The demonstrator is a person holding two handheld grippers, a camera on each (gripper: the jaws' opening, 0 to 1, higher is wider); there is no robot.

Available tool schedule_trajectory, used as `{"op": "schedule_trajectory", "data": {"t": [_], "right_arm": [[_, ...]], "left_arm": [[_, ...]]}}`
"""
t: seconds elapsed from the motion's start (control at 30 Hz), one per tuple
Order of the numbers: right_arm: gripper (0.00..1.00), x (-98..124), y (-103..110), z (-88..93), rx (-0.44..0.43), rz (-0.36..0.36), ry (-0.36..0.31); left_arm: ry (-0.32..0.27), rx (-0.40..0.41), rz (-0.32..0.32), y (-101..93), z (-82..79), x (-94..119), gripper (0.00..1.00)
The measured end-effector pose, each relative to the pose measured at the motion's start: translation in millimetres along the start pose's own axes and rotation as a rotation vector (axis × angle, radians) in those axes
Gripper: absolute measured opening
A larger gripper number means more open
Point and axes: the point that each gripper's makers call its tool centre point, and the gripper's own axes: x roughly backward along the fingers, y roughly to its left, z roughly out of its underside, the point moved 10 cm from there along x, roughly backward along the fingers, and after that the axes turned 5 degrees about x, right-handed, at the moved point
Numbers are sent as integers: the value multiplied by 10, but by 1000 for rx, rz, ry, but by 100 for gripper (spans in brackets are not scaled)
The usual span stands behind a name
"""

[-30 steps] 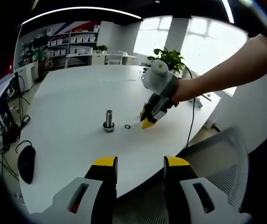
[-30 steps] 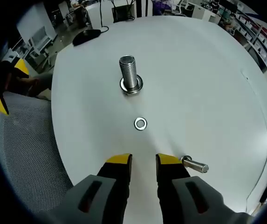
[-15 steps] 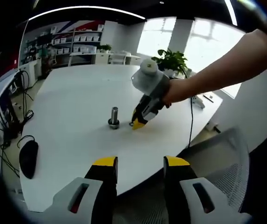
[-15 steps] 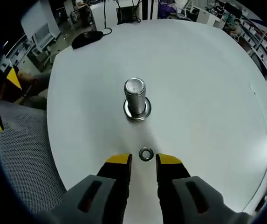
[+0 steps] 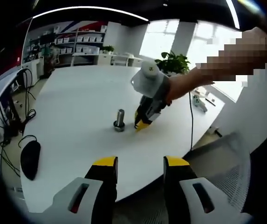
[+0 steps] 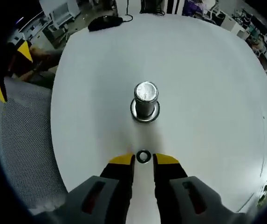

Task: Place the washer onto the threaded stud by aligning its center hole with the stud, sliding it down to the base, and recovering from edge contact or off-axis alignment until the washer reaches the visible bottom stop.

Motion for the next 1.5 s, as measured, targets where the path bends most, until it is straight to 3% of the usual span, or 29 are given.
{"op": "schedule_trajectory", "data": {"t": [0.1,0.17,0.47,0.8,1.0,1.07,1.27,1.5], "right_arm": [[18,-10,-4,-34,143,-21,43],[17,-16,5,-48,183,-27,62],[16,-19,24,-95,163,-15,100],[15,-8,85,-95,99,32,96],[14,7,66,-27,35,42,52],[14,5,72,26,-28,59,7],[14,28,104,147,-85,87,-74],[13,77,89,326,-185,98,-72]], "left_arm": [[-2,0,-1,24,-4,-9,37],[-1,5,-1,35,3,-19,37],[5,1,11,9,-11,-65,37],[11,-4,11,-1,-13,-71,37],[9,-7,7,-12,-28,-57,37],[4,-6,4,-16,-32,-44,37],[3,-4,-2,-30,-28,-19,37],[1,-6,-10,-36,-29,-1,37]]}}
